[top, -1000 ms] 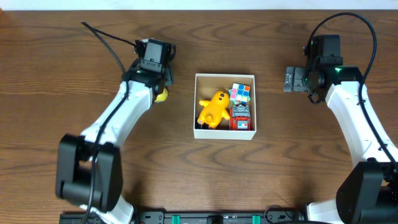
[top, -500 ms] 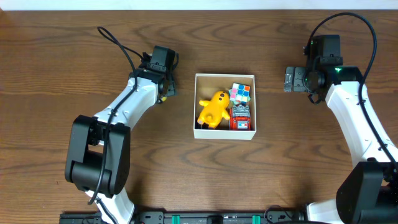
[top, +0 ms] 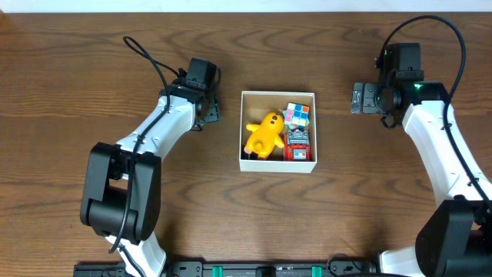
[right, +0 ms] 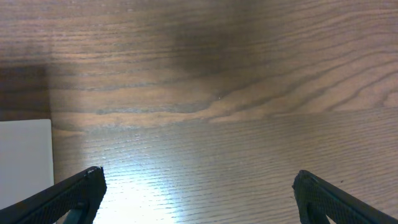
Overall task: Pack container
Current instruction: 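Lower the left gripper over the yellow ball and close on it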
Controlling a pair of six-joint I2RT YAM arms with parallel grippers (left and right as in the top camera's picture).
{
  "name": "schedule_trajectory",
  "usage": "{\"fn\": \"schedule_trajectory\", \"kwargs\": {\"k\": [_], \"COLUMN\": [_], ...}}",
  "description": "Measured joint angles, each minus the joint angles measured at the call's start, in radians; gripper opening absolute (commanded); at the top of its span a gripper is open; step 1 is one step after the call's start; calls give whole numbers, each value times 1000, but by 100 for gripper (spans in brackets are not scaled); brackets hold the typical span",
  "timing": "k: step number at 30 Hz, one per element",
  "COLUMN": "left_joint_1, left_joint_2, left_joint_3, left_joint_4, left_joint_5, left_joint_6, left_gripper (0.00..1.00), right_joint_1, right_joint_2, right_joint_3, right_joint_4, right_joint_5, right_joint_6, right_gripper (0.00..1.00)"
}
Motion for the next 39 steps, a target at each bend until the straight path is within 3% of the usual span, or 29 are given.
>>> {"fn": "schedule_trajectory", "kwargs": {"k": [3, 8, 13, 15, 19, 20, 23, 28, 39], "left_joint_1": [0, 0, 0, 0, 0, 0, 0, 1, 1], "left_joint_2": [0, 0, -2, -6, -19, -19, -19, -18, -16], "left_joint_3": [0, 0, 0, 3, 12, 12, 11, 11, 10], "left_joint_4": [0, 1, 8, 13, 22, 21, 21, 15, 14], "left_joint_5": [5, 7, 6, 5, 3, 3, 3, 2, 3], "left_joint_6": [0, 2, 2, -2, 4, 4, 9, 5, 4], "left_gripper": [60, 33, 20, 7, 6, 7, 58, 72, 72], "right_joint_1": [0, 0, 0, 0, 0, 0, 0, 0, 0], "right_joint_2": [0, 0, 0, 0, 0, 0, 0, 0, 0], "right_joint_3": [0, 0, 0, 0, 0, 0, 0, 0, 0], "right_joint_4": [0, 0, 0, 0, 0, 0, 0, 0, 0], "right_joint_5": [0, 0, 0, 0, 0, 0, 0, 0, 0], "right_joint_6": [0, 0, 0, 0, 0, 0, 0, 0, 0], "right_gripper": [99, 99, 99, 99, 99, 99, 99, 99, 99]}}
